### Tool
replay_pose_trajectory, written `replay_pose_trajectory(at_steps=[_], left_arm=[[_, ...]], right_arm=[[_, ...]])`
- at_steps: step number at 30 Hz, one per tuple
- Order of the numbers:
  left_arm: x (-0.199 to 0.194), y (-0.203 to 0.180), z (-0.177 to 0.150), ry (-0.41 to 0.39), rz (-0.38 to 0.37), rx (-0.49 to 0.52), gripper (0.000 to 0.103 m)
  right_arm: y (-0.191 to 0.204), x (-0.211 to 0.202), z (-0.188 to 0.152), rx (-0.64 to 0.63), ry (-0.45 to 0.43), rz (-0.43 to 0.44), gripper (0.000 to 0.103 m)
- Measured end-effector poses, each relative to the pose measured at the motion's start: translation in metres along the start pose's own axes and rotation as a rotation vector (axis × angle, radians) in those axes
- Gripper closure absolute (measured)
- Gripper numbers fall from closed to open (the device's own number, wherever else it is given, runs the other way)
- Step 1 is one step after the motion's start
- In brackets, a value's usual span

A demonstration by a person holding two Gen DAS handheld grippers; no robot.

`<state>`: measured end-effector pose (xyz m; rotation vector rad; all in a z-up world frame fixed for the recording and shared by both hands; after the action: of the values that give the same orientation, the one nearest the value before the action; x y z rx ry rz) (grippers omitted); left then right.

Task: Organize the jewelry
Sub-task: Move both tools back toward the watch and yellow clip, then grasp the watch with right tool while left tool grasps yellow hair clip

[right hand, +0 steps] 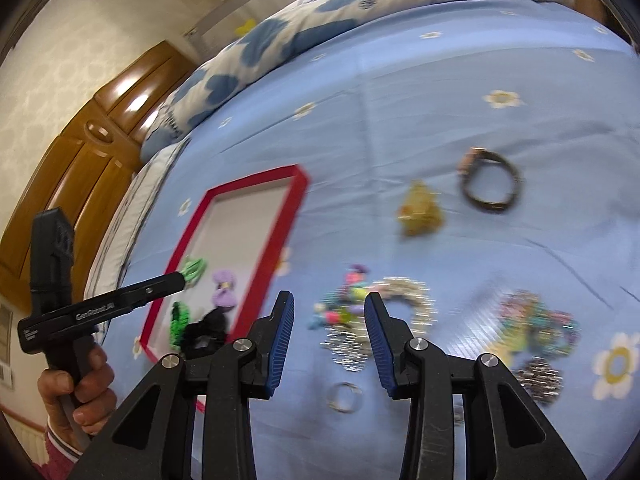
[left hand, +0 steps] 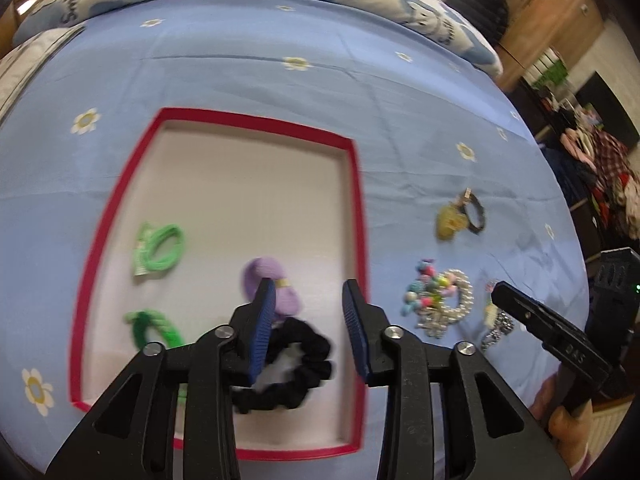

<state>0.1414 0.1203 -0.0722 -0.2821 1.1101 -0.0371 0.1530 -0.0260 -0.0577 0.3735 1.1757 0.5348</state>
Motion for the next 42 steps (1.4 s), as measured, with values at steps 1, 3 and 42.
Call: replay_pose_trajectory(at_steps=[1,3,42], left_arm=[[0.002,-0.007,0.001,0.000,-0.006,0.011,0.068],[0.005,-0.019,0.003,0.004,-0.016,0.030,0.068],[0.134,-0.156,0.053,0.118,-0.061,0.280,0.051]], right_arm=[[-0.009,-0.005,0.002,0.012,-0.009,-0.010,0.063],[-0.020,-0.011,0.004,0.027,-0.021,-0.023,0.063],[-0.137,0.045,0.091,0.086,-0.008,-0.169,0.073]])
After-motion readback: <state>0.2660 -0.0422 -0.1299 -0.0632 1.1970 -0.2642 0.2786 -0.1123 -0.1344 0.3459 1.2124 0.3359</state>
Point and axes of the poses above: each gripper's, at about its wrist camera, not at the fingertips, and x roughly the way its jaws point, y to its left, z to its top, the point moved 9 cm from there along x, roughly the way its jaws point, and after that the axes turned 6 degrees about x, right-handed, at the moved point
